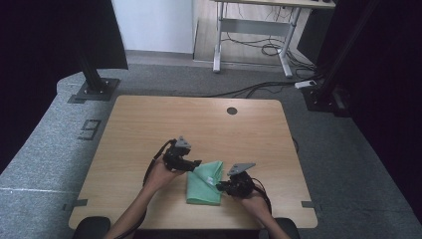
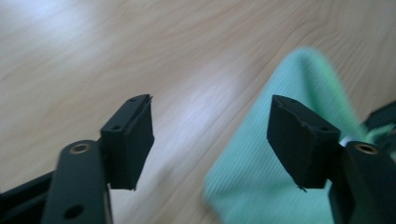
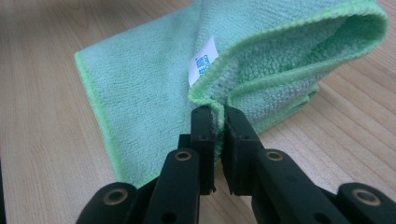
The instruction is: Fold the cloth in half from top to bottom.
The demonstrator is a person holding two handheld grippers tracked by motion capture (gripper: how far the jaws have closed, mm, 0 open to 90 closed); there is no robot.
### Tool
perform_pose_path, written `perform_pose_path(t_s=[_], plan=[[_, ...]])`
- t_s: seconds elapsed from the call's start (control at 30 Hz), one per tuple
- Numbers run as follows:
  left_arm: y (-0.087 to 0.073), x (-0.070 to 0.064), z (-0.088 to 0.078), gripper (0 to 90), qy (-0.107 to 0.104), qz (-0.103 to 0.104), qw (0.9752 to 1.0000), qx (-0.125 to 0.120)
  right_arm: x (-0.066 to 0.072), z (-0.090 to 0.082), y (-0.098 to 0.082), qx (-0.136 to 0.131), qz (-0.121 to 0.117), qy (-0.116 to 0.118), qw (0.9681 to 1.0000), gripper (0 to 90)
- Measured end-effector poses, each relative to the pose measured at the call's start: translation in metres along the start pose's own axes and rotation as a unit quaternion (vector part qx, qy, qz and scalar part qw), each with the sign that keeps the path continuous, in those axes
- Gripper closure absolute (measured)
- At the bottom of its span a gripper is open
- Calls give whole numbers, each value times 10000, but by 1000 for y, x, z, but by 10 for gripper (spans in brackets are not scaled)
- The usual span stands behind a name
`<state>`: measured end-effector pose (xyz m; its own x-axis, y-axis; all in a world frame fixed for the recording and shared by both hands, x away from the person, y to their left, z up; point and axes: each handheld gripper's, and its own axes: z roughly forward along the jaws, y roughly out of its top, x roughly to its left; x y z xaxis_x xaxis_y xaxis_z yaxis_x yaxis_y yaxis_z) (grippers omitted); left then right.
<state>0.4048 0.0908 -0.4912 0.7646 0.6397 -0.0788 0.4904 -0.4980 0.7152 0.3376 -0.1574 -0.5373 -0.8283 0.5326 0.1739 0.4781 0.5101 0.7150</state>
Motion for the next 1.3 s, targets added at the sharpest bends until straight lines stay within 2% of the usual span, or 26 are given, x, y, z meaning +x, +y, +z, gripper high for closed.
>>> perform_pose_path(t_s=[0.2,0.37,0.4,0.57,0.6,0.63,0.73,0.8,0.83,0.87,0.9,1.0,1.13,1.3], plan=[[33,-18,23,368,-252,191,9994,121,0,0,-1,-48,25,8,10000,823],[49,-30,40,402,-394,292,9984,297,-1,0,-2,-76,55,38,9999,822],[49,-30,40,409,-394,292,9984,297,-1,0,-2,-76,55,38,9999,822],[52,-34,55,471,-608,284,9956,659,-2,0,-3,-89,89,49,9999,820],[52,-34,55,497,-608,284,9956,659,-2,0,-3,-91,88,55,9999,820],[50,-34,57,524,-723,280,9938,802,-2,0,-3,-93,92,63,9999,820],[47,-34,60,620,-828,298,9914,966,-3,0,-4,-113,115,78,9998,819],[46,-35,60,730,-834,291,9910,1004,-3,0,-4,-123,118,81,9998,819],[46,-34,60,730,-841,334,9903,1053,-3,0,-4,-119,132,90,9998,819],[45,-35,58,806,-801,409,9898,1105,-3,0,-4,-128,142,97,9998,818],[45,-35,56,822,-793,434,9898,1097,-3,0,-4,-129,151,98,9998,816],[46,-35,51,833,-787,463,9901,1062,-4,0,-4,-130,130,65,9998,791],[43,-39,33,831,-698,590,9919,883,-4,-2,-5,-167,162,45,9997,758],[37,-41,15,823,-591,616,9935,755,-3,-5,-2,-196,117,0,9997,668]])
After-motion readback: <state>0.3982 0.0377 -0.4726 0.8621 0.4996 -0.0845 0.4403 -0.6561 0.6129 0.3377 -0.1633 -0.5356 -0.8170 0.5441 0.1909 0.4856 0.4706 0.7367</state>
